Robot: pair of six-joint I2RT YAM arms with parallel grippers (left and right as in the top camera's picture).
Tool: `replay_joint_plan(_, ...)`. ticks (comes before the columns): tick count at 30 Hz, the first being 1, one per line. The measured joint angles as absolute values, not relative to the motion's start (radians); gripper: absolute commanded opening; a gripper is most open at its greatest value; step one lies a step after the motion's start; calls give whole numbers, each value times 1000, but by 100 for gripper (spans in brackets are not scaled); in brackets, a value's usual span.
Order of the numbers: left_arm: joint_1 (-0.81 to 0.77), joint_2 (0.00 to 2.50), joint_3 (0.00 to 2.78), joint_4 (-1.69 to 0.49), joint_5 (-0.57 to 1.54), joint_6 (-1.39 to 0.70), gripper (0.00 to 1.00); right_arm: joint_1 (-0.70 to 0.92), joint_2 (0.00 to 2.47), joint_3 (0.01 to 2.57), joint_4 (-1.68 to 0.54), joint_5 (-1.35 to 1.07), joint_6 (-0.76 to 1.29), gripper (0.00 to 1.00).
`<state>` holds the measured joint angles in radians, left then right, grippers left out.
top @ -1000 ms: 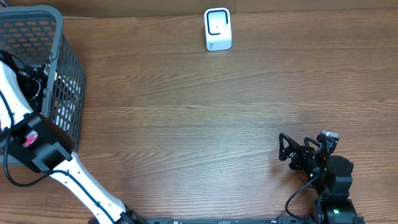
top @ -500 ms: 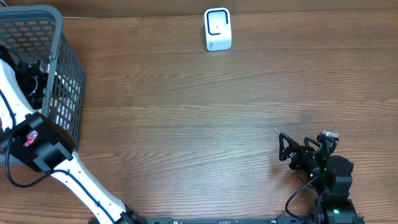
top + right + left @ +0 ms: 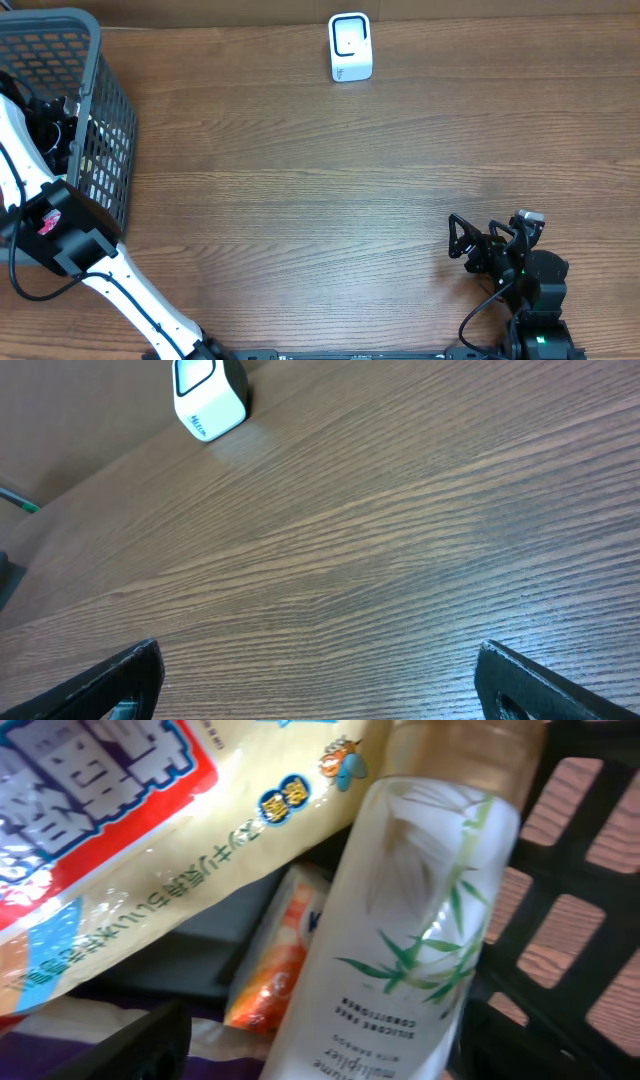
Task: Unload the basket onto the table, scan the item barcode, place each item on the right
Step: 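Close the left gripper on the white tube and lift it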
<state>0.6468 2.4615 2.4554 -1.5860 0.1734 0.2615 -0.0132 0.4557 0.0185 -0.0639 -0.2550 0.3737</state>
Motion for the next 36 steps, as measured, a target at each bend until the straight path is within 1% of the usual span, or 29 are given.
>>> replay_joint_plan(4, 641, 2461, 2455, -1585, 185, 262, 78, -13, 456, 19, -64, -255, 374, 100)
replay_joint_plan(8, 631, 2461, 2455, -1577, 189, 262, 71, -13, 456, 19, -64, -255, 374, 100)
replay_joint_plan(14, 628, 2461, 2455, -1567, 191, 262, 68, -13, 456, 19, -64, -255, 374, 100)
replay_joint_plan(21, 628, 2461, 2455, -1559, 191, 262, 68, -13, 456, 19, -64, -255, 373, 100)
replay_joint_plan(26, 628, 2461, 2455, -1559, 191, 262, 65, -13, 456, 19, -63, -255, 374, 100)
replay_joint_plan(34, 628, 2461, 2427, -1544, 191, 262, 64, -13, 456, 19, -60, -255, 374, 100)
replay_joint_plan(36, 628, 2461, 2399, -1531, 198, 262, 63, -13, 456, 19, -60, -255, 374, 100)
